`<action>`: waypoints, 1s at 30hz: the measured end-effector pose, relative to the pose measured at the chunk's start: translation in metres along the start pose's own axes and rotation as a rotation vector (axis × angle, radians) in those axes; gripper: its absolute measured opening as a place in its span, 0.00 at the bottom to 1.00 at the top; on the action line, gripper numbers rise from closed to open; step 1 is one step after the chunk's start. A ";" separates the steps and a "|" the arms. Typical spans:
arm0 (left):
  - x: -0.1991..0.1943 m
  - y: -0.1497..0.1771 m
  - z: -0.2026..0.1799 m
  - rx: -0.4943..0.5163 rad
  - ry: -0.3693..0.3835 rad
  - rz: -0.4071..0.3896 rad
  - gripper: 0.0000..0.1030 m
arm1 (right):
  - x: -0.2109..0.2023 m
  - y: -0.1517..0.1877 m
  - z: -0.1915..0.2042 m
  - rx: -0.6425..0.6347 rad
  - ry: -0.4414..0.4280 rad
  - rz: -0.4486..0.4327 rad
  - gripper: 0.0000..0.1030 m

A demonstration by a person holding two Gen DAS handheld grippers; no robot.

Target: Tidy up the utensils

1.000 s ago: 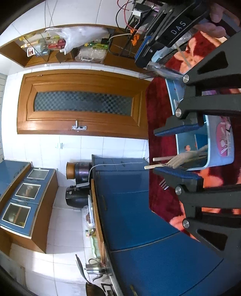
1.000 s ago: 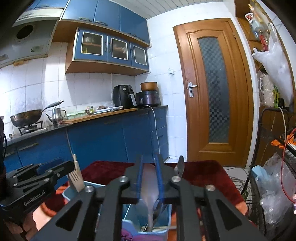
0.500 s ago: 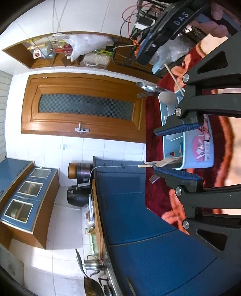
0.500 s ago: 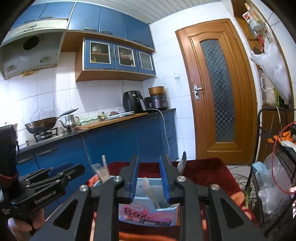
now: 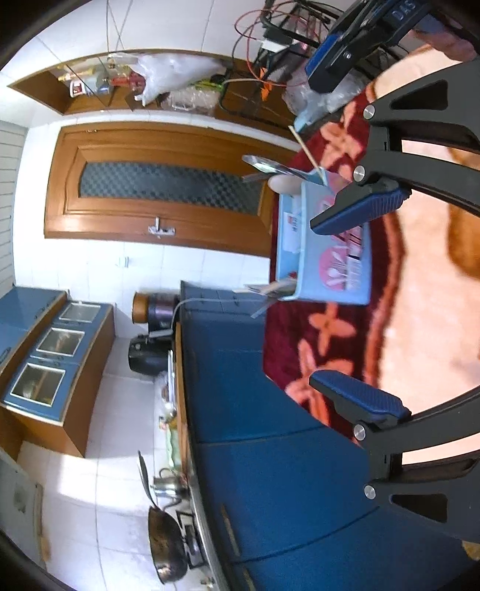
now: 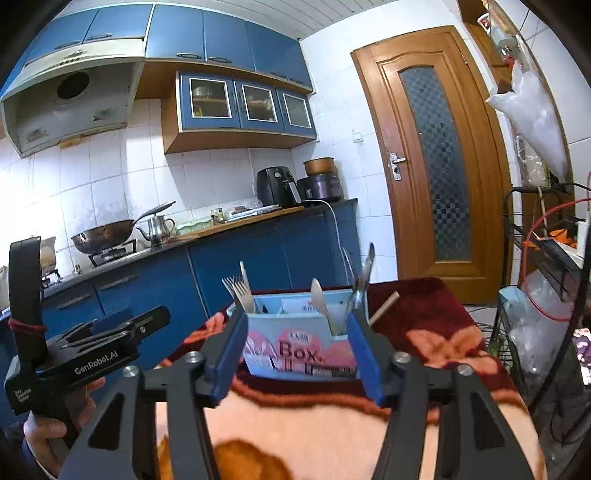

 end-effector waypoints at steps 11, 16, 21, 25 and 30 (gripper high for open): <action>0.013 0.054 -0.003 0.040 -0.086 -0.021 0.79 | 0.005 0.058 -0.008 -0.024 -0.006 0.028 0.92; 0.030 0.074 -0.003 0.035 -0.101 0.010 0.79 | 0.012 0.079 -0.016 -0.040 0.035 0.036 0.92; 0.029 0.075 -0.003 0.022 -0.096 -0.002 0.79 | 0.019 0.093 -0.026 -0.027 0.072 0.054 0.92; 0.025 0.074 0.001 0.002 -0.110 -0.022 0.79 | 0.016 0.094 -0.029 -0.015 0.082 0.037 0.93; 0.023 0.075 0.001 0.000 -0.118 -0.026 0.79 | 0.016 0.095 -0.029 -0.013 0.085 0.035 0.93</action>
Point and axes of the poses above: each gripper's, at about its wrist camera, not at the fingertips, and x roughly the way its jaws point, z to its left, y to its underside, the point moved 9 cm from there along x, roughly the way its jaws point, and after that the axes turned 13 degrees about z, right-handed, at the moved point
